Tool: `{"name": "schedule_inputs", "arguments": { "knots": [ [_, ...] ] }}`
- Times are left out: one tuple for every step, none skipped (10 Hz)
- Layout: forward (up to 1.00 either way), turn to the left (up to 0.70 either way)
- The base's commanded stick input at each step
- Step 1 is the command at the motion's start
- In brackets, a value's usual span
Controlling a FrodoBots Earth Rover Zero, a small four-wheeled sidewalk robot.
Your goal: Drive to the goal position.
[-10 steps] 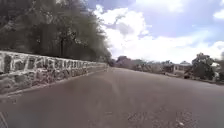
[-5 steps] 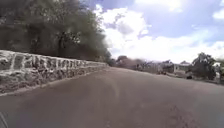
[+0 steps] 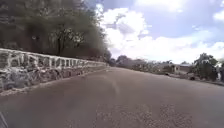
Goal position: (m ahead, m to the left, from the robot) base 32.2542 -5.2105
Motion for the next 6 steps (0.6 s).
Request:
{"name": "schedule_inputs", "arguments": {
  "knots": [
    [0.7,0.0],
    [0.7,0.0],
    [0.7,0.0],
    [0.7,0.0],
    [0.7,0.0],
    [0.7,0.0]
  ]
}}
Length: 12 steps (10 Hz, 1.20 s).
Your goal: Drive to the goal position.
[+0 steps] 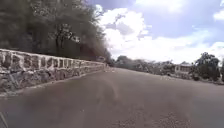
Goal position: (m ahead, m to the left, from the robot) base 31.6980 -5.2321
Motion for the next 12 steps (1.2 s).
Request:
{"name": "schedule_inputs", "arguments": {
  "knots": [
    [0.7,0.0],
    [0.7,0.0],
    [0.7,0.0],
    [0.7,0.0],
    [0.7,0.0],
    [0.7,0.0],
    [0.7,0.0],
    [0.7,0.0],
    [0.7,0.0],
    [0.7,0.0],
    [0.7,0.0],
    [0.7,0.0]
  ]
}}
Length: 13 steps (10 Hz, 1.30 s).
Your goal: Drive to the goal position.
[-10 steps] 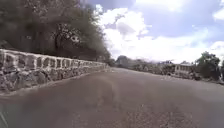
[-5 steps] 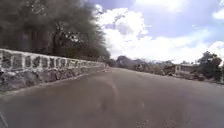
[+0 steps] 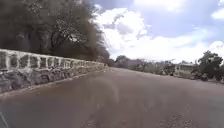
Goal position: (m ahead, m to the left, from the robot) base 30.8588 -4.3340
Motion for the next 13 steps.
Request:
{"name": "schedule_inputs", "arguments": {
  "knots": [
    [0.7,0.0],
    [0.7,0.0],
    [0.7,0.0],
    [0.7,0.0],
    [0.7,0.0],
    [0.7,0.0],
    [0.7,0.0],
    [0.7,0.0],
    [0.7,0.0],
    [0.7,0.0],
    [0.7,0.0],
    [0.7,0.0],
    [0.7,0.0]
  ]
}}
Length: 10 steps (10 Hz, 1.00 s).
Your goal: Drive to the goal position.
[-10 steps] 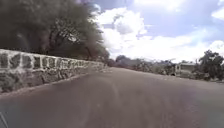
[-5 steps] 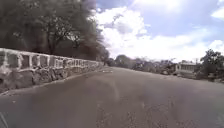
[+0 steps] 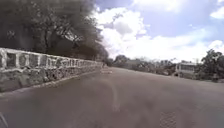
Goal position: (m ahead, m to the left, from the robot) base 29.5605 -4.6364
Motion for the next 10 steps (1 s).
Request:
{"name": "schedule_inputs", "arguments": {
  "knots": [
    [0.7,0.0],
    [0.7,0.0],
    [0.7,0.0],
    [0.7,0.0],
    [0.7,0.0],
    [0.7,0.0],
    [0.7,0.0],
    [0.7,0.0],
    [0.7,0.0],
    [0.7,0.0]
  ]
}}
